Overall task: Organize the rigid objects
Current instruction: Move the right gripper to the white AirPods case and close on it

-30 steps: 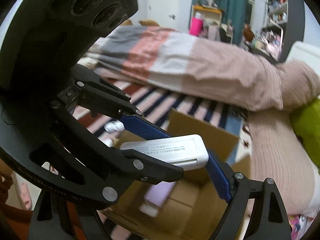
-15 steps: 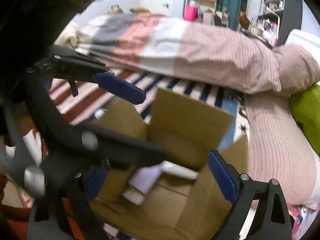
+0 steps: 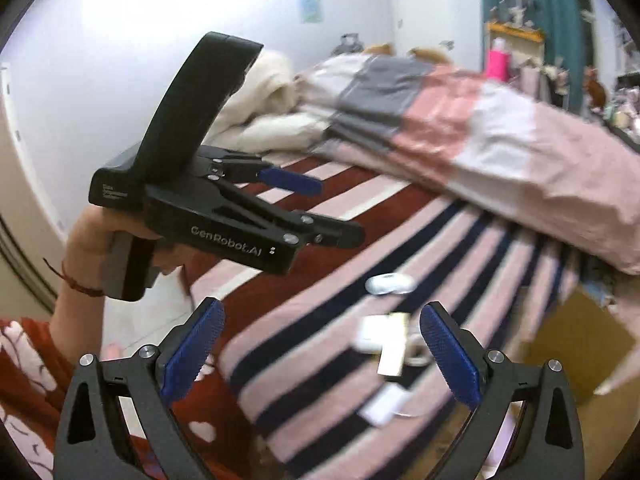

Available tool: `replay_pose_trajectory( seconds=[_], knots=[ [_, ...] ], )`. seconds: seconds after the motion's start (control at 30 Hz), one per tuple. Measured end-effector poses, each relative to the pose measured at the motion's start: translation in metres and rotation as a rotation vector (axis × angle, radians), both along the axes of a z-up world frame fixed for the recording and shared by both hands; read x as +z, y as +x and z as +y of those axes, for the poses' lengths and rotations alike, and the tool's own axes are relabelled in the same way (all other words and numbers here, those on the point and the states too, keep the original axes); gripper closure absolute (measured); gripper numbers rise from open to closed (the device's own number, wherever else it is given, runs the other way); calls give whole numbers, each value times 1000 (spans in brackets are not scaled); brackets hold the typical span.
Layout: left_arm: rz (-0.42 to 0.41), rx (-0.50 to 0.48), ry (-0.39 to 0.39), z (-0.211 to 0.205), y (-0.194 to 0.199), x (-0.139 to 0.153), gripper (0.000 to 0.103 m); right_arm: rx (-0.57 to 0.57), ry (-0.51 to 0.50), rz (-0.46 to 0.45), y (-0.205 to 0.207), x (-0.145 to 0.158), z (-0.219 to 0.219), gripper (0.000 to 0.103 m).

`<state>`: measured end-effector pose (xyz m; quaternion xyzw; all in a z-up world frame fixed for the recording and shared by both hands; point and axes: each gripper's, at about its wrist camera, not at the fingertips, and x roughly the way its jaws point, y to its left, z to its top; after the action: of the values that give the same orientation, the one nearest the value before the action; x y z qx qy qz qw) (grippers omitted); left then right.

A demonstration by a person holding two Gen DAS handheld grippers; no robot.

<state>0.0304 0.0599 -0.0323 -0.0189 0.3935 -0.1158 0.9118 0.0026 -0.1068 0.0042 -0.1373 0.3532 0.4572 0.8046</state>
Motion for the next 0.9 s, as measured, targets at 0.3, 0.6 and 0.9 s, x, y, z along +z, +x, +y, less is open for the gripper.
replay_pose_trajectory(
  seconds=[0.3, 0.6, 0.9],
  knots=[
    [64, 58, -76, 41, -28, -51, 24, -134, -196, 92, 54, -116, 36, 26],
    [69, 84, -99, 48, -34, -56, 24, -141, -176, 157, 81, -141, 44, 31],
    [95, 66, -97, 39, -28, -60, 24, -170, -225, 150, 84, -157, 50, 63]
  ],
)
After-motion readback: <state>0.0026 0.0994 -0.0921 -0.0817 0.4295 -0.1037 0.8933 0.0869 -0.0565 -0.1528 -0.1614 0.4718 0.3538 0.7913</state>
